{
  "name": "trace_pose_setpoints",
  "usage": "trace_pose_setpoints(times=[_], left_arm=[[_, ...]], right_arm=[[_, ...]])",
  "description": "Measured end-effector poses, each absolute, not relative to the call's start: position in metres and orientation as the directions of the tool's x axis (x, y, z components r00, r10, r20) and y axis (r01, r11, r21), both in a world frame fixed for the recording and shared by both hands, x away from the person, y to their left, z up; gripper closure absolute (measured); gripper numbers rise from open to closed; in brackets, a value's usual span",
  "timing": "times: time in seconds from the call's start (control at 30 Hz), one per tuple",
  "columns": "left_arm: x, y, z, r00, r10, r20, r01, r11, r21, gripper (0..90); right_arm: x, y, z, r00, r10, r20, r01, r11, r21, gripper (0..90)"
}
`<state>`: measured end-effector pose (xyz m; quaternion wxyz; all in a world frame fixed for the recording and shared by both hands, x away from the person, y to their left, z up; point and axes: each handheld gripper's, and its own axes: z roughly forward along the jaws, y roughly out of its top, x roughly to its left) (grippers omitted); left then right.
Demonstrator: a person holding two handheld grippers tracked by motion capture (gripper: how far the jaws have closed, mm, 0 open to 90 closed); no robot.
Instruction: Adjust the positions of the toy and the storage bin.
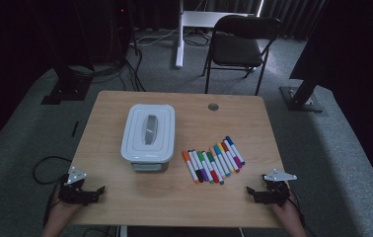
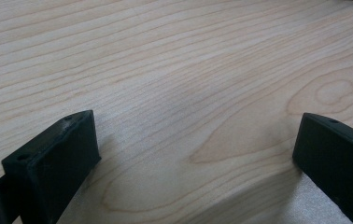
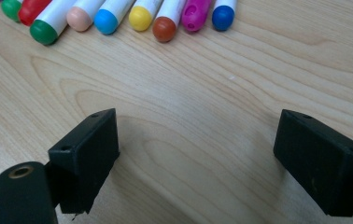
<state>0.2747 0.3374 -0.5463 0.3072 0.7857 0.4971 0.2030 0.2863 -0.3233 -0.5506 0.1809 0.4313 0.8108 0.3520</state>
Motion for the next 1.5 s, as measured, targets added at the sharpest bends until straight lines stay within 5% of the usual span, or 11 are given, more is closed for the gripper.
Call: trace_pose_setpoints(times=[0.8, 1.5], left_arm=[[0.285, 0.335, -0.541, 0.485, 0.874, 0.023, 0.616, -0.361, 0.701, 0.9], [0.325, 0.313, -0.535, 0.544, 0.839, 0.006, 0.563, -0.37, 0.739, 0.9]], right_arm=[[0.289, -0.302, -0.521, -0.557, 0.83, 0.008, 0.505, 0.331, 0.797, 13.2], [0.351, -0.229, -0.496, -0.63, 0.776, -0.04, 0.429, 0.39, 0.815, 13.2]])
